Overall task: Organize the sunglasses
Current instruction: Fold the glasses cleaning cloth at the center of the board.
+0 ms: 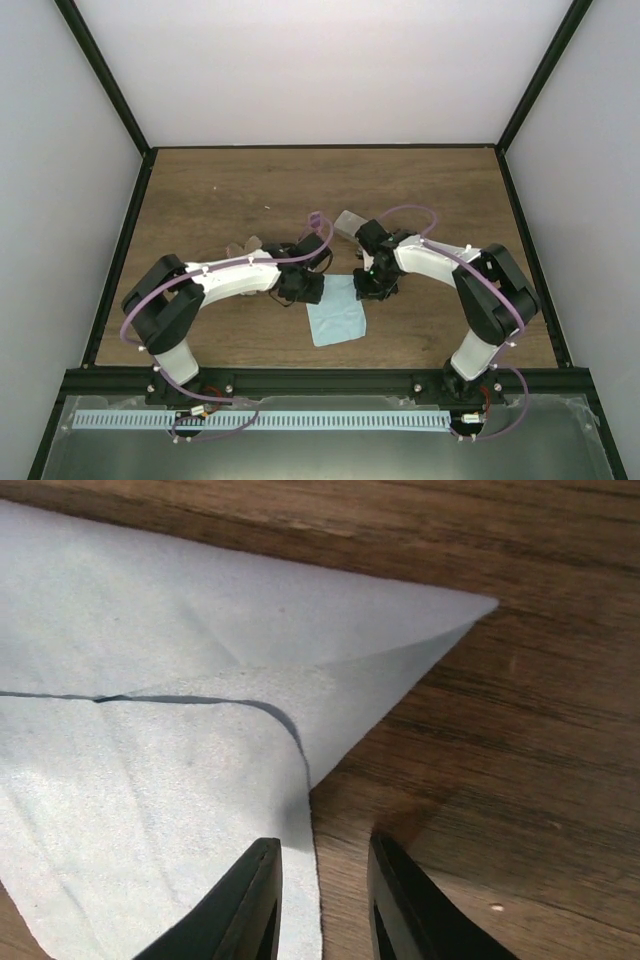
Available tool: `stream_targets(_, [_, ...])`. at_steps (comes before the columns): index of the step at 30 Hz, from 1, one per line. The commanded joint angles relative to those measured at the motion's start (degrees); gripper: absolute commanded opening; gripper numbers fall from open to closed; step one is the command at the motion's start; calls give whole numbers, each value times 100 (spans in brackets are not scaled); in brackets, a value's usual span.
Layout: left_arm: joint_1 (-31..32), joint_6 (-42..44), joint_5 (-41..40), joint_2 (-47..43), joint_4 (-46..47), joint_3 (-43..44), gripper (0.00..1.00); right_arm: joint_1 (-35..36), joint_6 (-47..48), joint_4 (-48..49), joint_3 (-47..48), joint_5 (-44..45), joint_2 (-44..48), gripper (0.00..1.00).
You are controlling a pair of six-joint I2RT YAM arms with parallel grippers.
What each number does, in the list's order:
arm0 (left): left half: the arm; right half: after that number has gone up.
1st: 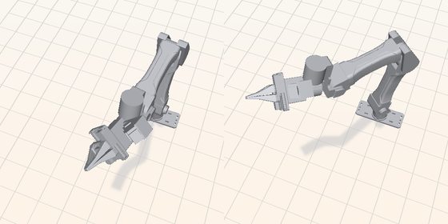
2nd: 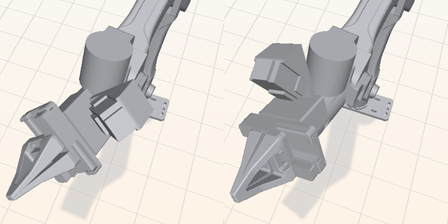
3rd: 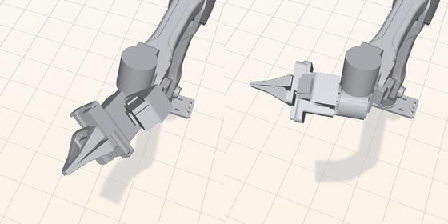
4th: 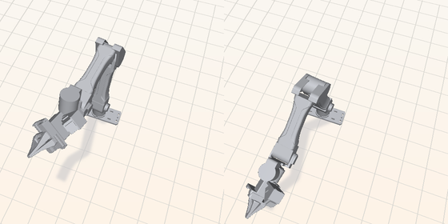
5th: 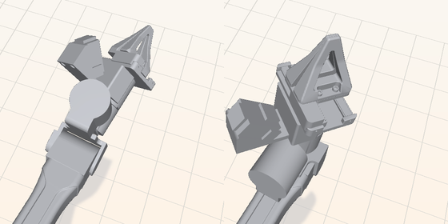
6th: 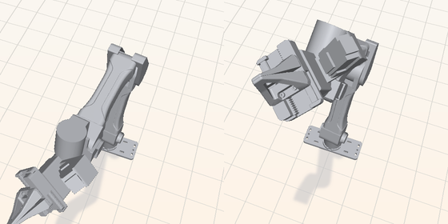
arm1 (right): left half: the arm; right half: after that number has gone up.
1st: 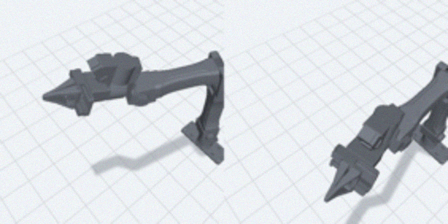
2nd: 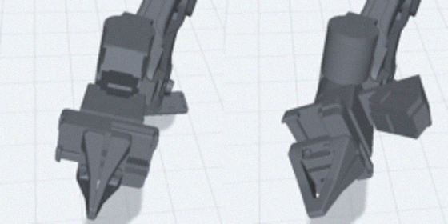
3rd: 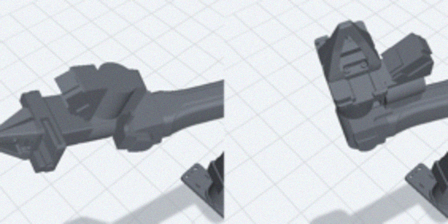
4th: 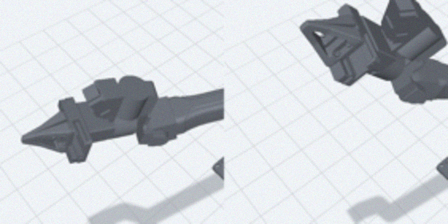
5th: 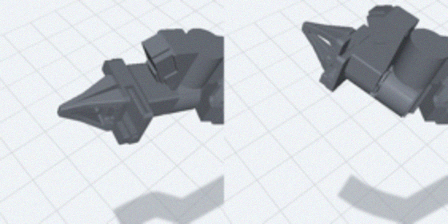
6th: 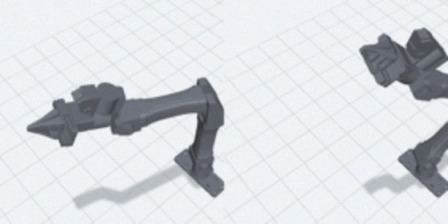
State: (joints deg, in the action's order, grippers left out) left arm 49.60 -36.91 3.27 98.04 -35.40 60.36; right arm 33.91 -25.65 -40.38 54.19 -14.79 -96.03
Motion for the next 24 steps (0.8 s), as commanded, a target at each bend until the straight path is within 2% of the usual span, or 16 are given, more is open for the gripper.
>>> stream_targets(1, [7,-106,-70,-121,102,-173,37,174,59,61,-23,-24,-77,27])
stream_targets(5, [9,-129,-120,-175,77,-271,38,317,73,46,12,102,-272,29])
stream_targets(7, [14,-161,-125,-178,64,-315,38,378,74,15,23,222,-345,27])
stream_targets(14, [14,-189,-213,-222,77,-434,38,441,32,-114,74,540,-399,2])
stream_targets(21, [5,-263,-252,-366,85,-456,39,441,-38,-345,389,623,-36,1])
stream_targets(24, [12,-279,-212,-411,104,-438,48,446,-46,-454,445,527,85,1])
